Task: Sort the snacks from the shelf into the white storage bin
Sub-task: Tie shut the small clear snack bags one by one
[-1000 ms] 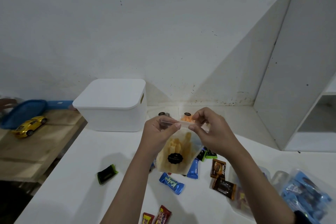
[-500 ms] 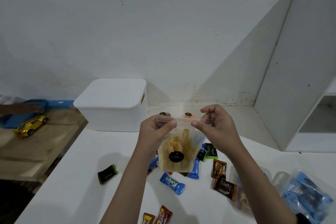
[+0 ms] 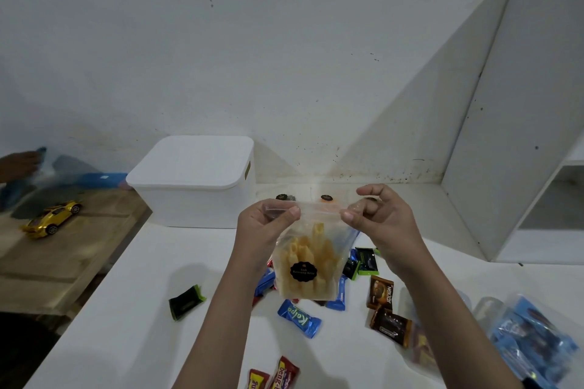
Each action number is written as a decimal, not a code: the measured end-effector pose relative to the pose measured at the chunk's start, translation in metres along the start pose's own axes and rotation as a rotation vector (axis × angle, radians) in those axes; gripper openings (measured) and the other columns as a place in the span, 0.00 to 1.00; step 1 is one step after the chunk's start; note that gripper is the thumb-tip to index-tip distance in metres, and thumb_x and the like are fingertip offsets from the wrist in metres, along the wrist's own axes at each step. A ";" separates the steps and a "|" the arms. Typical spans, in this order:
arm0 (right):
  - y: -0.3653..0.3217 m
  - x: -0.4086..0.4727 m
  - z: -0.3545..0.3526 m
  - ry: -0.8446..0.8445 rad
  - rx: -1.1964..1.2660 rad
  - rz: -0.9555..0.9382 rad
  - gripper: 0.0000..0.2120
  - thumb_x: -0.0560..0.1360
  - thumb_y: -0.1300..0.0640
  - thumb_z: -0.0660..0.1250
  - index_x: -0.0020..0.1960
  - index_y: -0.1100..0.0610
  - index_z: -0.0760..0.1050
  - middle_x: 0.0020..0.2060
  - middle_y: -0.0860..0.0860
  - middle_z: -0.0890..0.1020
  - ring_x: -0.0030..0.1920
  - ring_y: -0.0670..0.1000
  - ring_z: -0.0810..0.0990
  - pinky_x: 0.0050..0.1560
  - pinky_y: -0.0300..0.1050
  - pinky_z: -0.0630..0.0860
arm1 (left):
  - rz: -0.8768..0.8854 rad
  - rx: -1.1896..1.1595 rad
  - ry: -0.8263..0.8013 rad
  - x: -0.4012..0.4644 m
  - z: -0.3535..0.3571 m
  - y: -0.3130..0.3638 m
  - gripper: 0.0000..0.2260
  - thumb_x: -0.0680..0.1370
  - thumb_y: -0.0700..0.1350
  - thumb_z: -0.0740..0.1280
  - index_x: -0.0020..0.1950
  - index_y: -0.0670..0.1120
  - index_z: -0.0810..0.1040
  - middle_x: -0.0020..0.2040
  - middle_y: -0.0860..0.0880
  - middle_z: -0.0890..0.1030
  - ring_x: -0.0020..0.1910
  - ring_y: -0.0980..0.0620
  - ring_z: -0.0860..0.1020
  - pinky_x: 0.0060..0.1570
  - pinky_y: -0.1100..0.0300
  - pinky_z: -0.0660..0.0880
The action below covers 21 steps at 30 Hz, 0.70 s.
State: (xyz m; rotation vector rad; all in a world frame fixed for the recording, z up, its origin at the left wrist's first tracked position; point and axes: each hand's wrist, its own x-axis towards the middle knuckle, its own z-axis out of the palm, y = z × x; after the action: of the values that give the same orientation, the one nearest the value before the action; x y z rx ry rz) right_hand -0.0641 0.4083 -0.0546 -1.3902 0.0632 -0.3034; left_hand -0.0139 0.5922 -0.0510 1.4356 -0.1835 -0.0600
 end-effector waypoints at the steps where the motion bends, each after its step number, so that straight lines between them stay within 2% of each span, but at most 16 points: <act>1: 0.000 0.000 -0.001 0.001 0.019 0.012 0.16 0.68 0.72 0.70 0.49 0.58 0.71 0.26 0.49 0.80 0.33 0.45 0.81 0.39 0.35 0.78 | 0.001 -0.001 -0.007 0.000 -0.001 0.000 0.06 0.72 0.33 0.70 0.39 0.43 0.81 0.34 0.51 0.83 0.34 0.60 0.81 0.34 0.70 0.76; 4: 0.001 -0.001 -0.001 0.022 0.043 0.013 0.14 0.67 0.76 0.69 0.43 0.59 0.71 0.23 0.49 0.78 0.30 0.44 0.80 0.37 0.35 0.78 | -0.001 0.014 -0.010 0.000 -0.003 -0.004 0.06 0.71 0.34 0.71 0.38 0.45 0.82 0.36 0.48 0.83 0.36 0.57 0.81 0.36 0.68 0.77; 7: 0.003 -0.001 0.001 0.040 0.033 -0.007 0.14 0.66 0.76 0.70 0.43 0.60 0.73 0.23 0.50 0.79 0.30 0.45 0.81 0.38 0.34 0.78 | 0.004 0.003 0.006 -0.002 -0.003 -0.004 0.06 0.72 0.33 0.70 0.39 0.43 0.81 0.32 0.53 0.83 0.33 0.61 0.80 0.33 0.71 0.74; 10: 0.003 -0.002 0.001 0.040 0.049 -0.004 0.13 0.64 0.68 0.73 0.47 0.60 0.77 0.27 0.50 0.83 0.35 0.46 0.83 0.40 0.32 0.78 | 0.028 0.002 -0.009 -0.002 -0.005 -0.004 0.05 0.72 0.32 0.69 0.40 0.41 0.80 0.31 0.54 0.83 0.32 0.63 0.80 0.32 0.73 0.73; 12: 0.002 -0.003 0.000 0.023 0.040 0.023 0.13 0.63 0.61 0.73 0.47 0.58 0.79 0.34 0.52 0.86 0.40 0.48 0.85 0.43 0.35 0.79 | 0.036 0.024 -0.033 0.000 -0.009 -0.005 0.05 0.72 0.32 0.69 0.40 0.41 0.80 0.32 0.53 0.83 0.34 0.61 0.80 0.34 0.71 0.75; 13: 0.002 -0.003 -0.001 0.005 -0.008 0.028 0.12 0.63 0.60 0.73 0.47 0.58 0.80 0.37 0.53 0.86 0.42 0.50 0.85 0.46 0.37 0.80 | 0.034 0.039 -0.055 0.001 -0.012 -0.004 0.05 0.72 0.32 0.69 0.40 0.41 0.80 0.33 0.52 0.83 0.35 0.61 0.80 0.35 0.70 0.75; 16: -0.001 -0.004 -0.005 -0.130 -0.223 0.036 0.08 0.68 0.65 0.73 0.46 0.57 0.82 0.40 0.56 0.86 0.45 0.54 0.85 0.50 0.43 0.81 | 0.007 0.082 -0.132 0.004 -0.020 -0.003 0.07 0.72 0.31 0.69 0.38 0.42 0.80 0.34 0.49 0.82 0.34 0.59 0.80 0.36 0.69 0.76; 19: -0.004 -0.007 -0.006 -0.240 -0.341 0.056 0.09 0.68 0.66 0.74 0.46 0.58 0.82 0.36 0.55 0.85 0.40 0.51 0.85 0.45 0.42 0.81 | -0.014 0.110 -0.181 0.005 -0.026 -0.003 0.11 0.71 0.31 0.70 0.35 0.46 0.82 0.32 0.51 0.82 0.34 0.57 0.80 0.36 0.67 0.77; 21: -0.003 -0.009 -0.004 -0.178 -0.430 0.025 0.09 0.68 0.65 0.74 0.45 0.56 0.81 0.33 0.52 0.85 0.36 0.48 0.84 0.40 0.40 0.79 | -0.010 0.110 -0.184 0.005 -0.027 -0.006 0.12 0.71 0.31 0.70 0.34 0.47 0.83 0.31 0.51 0.82 0.34 0.57 0.80 0.38 0.67 0.77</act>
State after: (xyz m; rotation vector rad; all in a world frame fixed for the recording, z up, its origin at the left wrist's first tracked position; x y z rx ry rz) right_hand -0.0744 0.4063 -0.0531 -1.8365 -0.0023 -0.1472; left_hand -0.0047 0.6168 -0.0594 1.5407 -0.3355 -0.1932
